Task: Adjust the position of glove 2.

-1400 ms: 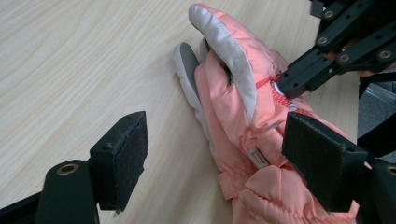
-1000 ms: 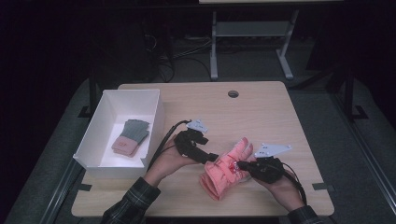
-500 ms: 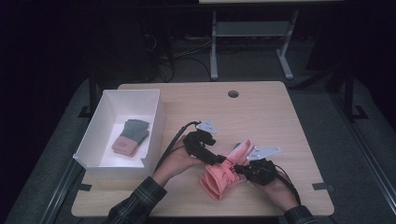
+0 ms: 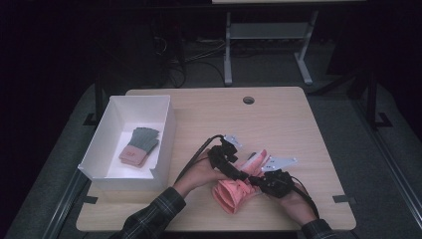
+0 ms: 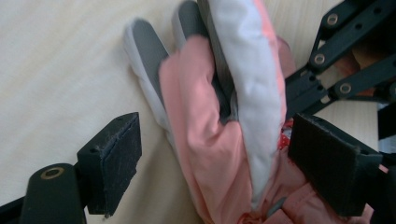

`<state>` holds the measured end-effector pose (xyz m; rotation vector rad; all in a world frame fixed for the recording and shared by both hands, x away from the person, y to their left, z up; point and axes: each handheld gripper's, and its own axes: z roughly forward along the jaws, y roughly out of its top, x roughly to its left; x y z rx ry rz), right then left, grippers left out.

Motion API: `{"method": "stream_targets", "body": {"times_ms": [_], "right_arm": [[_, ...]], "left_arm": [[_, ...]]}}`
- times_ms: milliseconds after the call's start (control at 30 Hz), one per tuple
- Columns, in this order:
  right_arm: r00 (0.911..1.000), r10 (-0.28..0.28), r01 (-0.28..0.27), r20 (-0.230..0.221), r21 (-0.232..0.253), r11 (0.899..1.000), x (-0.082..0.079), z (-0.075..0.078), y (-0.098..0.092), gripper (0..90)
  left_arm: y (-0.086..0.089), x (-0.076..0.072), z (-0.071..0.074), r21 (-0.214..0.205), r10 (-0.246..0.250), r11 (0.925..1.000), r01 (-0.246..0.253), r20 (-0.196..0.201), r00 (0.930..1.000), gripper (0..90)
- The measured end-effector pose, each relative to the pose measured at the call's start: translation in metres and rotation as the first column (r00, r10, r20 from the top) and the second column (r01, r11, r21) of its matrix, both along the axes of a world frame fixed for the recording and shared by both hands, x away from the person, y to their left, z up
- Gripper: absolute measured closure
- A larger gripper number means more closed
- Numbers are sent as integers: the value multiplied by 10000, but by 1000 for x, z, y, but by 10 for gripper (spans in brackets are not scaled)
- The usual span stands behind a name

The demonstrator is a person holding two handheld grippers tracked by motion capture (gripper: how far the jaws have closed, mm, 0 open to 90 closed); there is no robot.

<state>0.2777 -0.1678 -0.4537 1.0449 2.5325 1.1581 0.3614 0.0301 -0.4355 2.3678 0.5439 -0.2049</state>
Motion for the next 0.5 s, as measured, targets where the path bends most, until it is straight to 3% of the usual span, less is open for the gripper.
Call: {"method": "stream_targets", "body": {"times_ms": [33,200,500], "right_arm": [[10000,-4,4,-18,32,10000,0,0,0,900],[10000,11,-10,75,-64,10000,-3,0,0,900],[9996,-44,48,286,-146,9999,-9,5,-6,900]], "left_arm": [[0,-1,-4,-55,76,10000,-78,-343,9994,166],[1,0,-12,-390,-108,9992,62,-1168,9931,235],[4,-1,-20,-379,91,9992,-142,-1319,9912,190]]}}
